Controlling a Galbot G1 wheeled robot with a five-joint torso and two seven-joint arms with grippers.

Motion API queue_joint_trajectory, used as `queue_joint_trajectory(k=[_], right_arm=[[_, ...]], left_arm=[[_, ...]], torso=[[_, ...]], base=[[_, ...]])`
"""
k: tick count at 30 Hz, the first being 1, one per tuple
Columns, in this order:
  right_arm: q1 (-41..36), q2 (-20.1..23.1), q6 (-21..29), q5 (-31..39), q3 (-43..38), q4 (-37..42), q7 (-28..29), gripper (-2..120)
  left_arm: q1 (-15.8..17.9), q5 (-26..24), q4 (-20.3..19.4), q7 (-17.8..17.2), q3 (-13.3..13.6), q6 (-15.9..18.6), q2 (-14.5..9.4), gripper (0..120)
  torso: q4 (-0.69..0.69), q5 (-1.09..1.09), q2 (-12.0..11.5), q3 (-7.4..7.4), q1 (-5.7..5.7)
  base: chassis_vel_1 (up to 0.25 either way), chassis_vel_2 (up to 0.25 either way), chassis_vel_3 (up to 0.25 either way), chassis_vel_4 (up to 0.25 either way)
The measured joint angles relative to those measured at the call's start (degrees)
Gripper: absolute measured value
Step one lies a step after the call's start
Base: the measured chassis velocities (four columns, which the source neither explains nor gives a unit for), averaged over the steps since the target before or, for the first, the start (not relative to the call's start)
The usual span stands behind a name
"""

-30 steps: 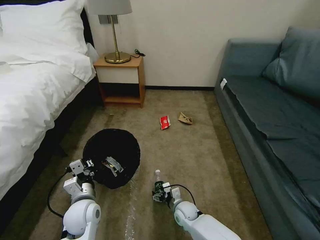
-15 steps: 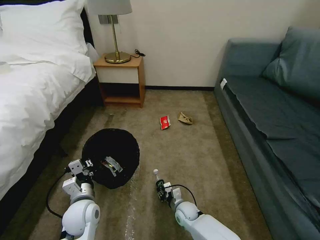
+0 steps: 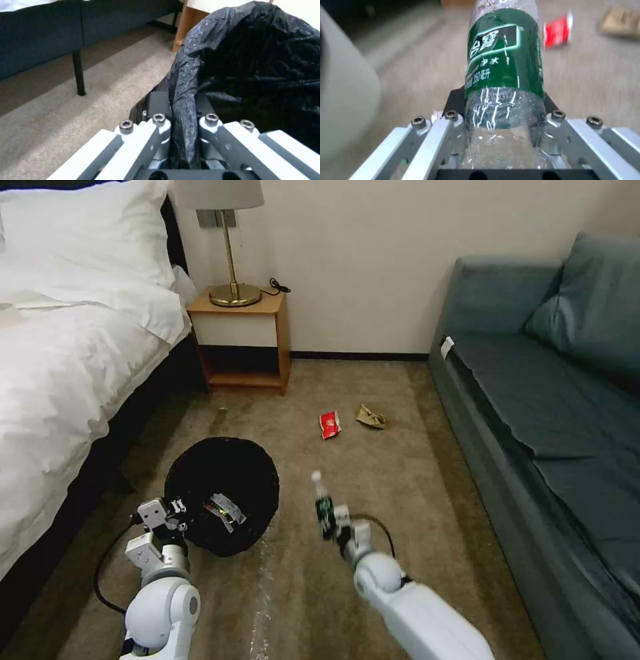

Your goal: Pick up the trash bin, then pick up the garbage on the floor and place it into the trash bin.

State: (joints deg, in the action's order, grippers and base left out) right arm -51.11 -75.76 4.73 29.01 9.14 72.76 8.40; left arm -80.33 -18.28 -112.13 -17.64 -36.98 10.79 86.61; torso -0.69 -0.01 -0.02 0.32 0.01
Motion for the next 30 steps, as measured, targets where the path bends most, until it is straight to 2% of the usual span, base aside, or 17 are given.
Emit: queue_joint_trajectory(k=[4, 6, 9, 11, 14, 22, 30], right_arm=[[1.0, 0.4, -0.5, -0.7, -1.9, 5.4, 0.4, 29], [1.8, 0.8, -0.6, -1.1, -2.8, 11.4, 1.1, 29], [1.9, 1.0, -0.6, -1.3, -2.7, 13.9, 1.5, 29], [1.4, 1.3, -0.4, -1.4, -0.9, 19.5, 2.2, 29], [0.9, 1.5, 0.0, -1.4, 2.0, 23.1, 3.2, 29], [1.2, 2.2, 1.1, -1.7, 8.5, 27.5, 3.9, 29], [3.4, 1.6, 1.5, -1.6, 12.4, 27.6, 4.3, 29]], left_arm=[[0.5, -0.2, 0.4, 0.0, 0.2, 0.0, -0.2, 5], [0.8, -0.3, 0.6, -0.1, 0.6, 0.0, -0.3, 5], [0.9, -0.3, 0.7, -0.1, 0.9, 0.1, -0.3, 5], [0.9, -0.2, 1.0, -0.1, 1.2, 0.1, -0.3, 5], [0.9, -0.1, 1.2, -0.1, 1.4, 0.1, -0.2, 5], [1.0, 0.2, 1.4, -0.1, 1.4, 0.1, 0.0, 5], [1.1, 0.2, 1.5, -0.1, 1.5, 0.1, 0.2, 5]], torso=[[0.00, 0.01, 0.0, 0.00, 0.00], [0.00, 0.00, 0.0, 0.00, 0.00], [0.00, 0.00, 0.0, 0.00, 0.00], [0.00, 0.00, 0.0, 0.00, 0.00], [0.00, 0.00, 0.0, 0.00, 0.00], [0.00, -0.01, 0.0, 0.00, 0.00], [0.01, 0.00, 0.0, 0.00, 0.00]], base=[[0.000, 0.000, 0.000, 0.000], [0.000, 0.000, 0.000, 0.000], [0.000, 0.000, 0.000, 0.000], [0.000, 0.000, 0.000, 0.000], [0.000, 0.000, 0.000, 0.000], [0.000, 0.000, 0.000, 0.000], [0.000, 0.000, 0.000, 0.000]])
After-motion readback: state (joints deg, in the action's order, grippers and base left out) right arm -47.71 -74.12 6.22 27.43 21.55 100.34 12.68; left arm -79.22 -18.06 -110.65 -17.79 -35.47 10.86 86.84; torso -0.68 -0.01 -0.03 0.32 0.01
